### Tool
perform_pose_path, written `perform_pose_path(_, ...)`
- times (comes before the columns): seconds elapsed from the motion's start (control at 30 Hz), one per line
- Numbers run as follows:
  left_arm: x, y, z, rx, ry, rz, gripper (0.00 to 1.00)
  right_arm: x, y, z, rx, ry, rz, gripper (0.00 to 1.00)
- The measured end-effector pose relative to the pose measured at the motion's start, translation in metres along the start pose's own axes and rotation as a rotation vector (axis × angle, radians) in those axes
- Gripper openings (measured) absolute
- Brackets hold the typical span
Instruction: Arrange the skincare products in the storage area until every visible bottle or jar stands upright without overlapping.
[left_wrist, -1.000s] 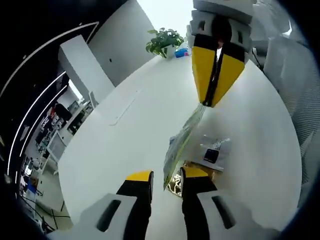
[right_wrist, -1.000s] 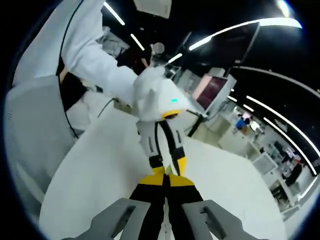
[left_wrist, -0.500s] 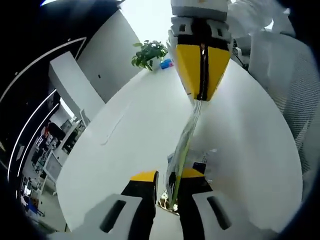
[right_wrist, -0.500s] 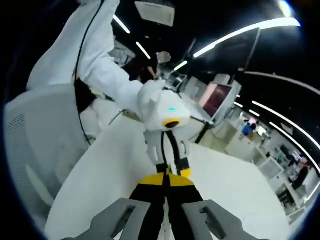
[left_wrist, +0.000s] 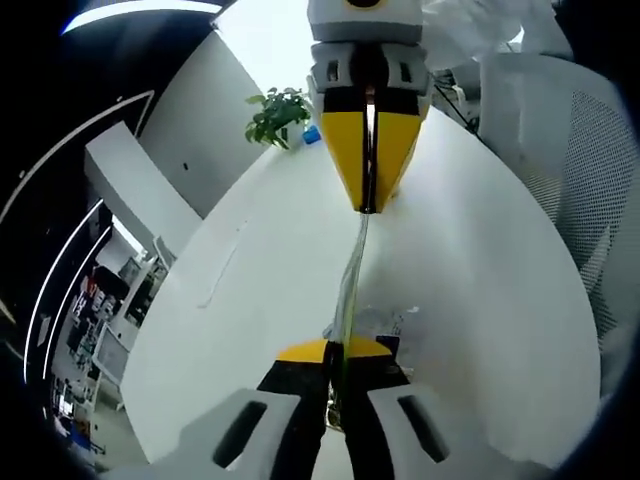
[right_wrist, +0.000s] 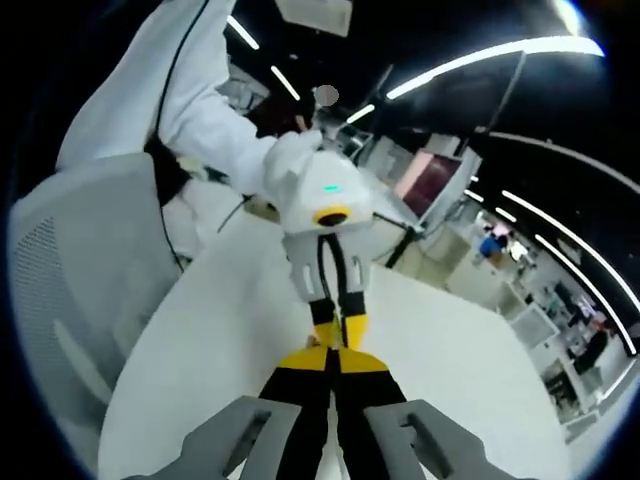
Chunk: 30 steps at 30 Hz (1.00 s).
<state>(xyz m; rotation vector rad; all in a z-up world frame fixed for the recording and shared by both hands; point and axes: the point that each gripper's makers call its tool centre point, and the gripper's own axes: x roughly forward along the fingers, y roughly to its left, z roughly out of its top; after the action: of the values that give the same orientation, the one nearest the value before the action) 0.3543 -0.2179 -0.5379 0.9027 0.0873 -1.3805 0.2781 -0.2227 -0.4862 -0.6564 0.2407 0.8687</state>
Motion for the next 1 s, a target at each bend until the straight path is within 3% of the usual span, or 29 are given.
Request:
perform_pose_path(0.47,0.015,-0.019,0.02,0.039,-0.012,-0.009,0.04,-0.031,0.01,-0.034,0.098,0.125,-0.072,0.0)
perform_pose_path(0.6,0.017,-0.026,0.027,0.046,-0.016,-0.021,0.04,-0.039,0.012,-0.045,0.168,0.149,-0.092,0.0)
perform_pose_path(0.9,0.027,-0.045,0.04,0.094,-0.017,-0.075,0.04,-0.056,0.017,-0.065,0.241,0.203,-0.12,0.0)
perform_pose_path(1.0,0.031,-0.053,0.041,0.096,-0.011,-0.101,0.04,-0.061,0.022,-0.078,0.302,0.226,-0.114,0.0)
